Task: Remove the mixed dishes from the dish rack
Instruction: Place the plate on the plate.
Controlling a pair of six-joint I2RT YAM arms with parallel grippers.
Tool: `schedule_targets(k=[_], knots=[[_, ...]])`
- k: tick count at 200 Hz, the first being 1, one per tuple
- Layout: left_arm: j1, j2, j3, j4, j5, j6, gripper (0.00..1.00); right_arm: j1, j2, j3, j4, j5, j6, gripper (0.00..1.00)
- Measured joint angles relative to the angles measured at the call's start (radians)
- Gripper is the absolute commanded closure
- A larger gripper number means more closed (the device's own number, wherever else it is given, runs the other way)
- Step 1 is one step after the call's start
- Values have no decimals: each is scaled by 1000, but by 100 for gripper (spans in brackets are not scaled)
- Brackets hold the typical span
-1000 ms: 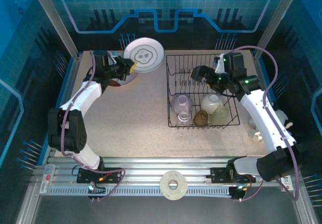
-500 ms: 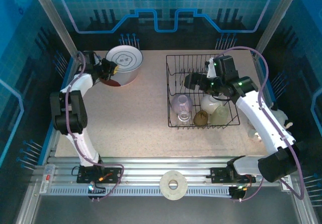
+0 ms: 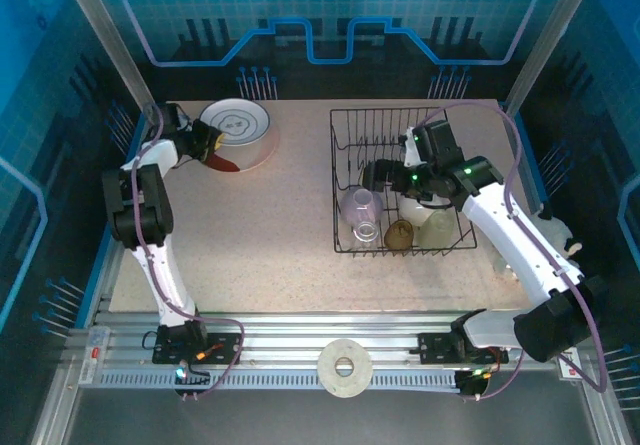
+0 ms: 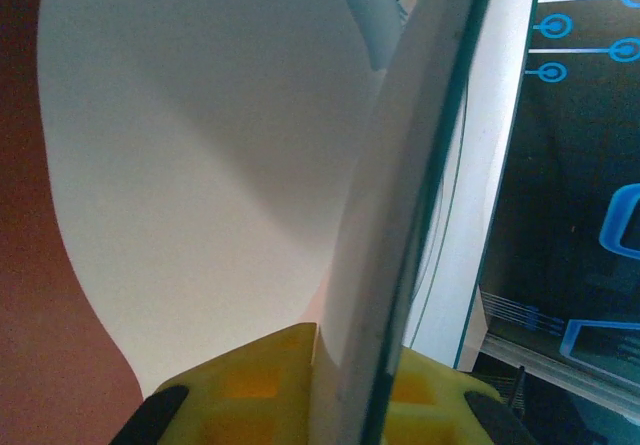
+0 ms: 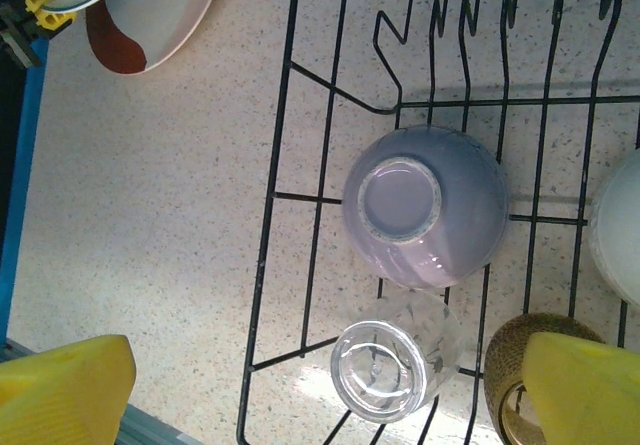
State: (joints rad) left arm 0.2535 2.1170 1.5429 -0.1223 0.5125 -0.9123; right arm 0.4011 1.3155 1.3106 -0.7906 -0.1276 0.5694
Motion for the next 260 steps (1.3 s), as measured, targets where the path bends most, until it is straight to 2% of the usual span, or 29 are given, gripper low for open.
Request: schedule_targets(k=[90,147,192,227,260], knots=[[12,95,74,-69,-1,36,99,20,3,-29,-26,38,-10,0],[13,108,105,-95,0,60,74,26,3,-30,-28,42,-10,0],[13,108,113,-105,0,71,59,26,3,-30,-29,43,-10,0],[13,108,126,-124,0,87,41,26,3,-30,-29,50,-10,0],[13,108,138,-170,-4,108,29,26,3,-30,-31,68,-10,0]])
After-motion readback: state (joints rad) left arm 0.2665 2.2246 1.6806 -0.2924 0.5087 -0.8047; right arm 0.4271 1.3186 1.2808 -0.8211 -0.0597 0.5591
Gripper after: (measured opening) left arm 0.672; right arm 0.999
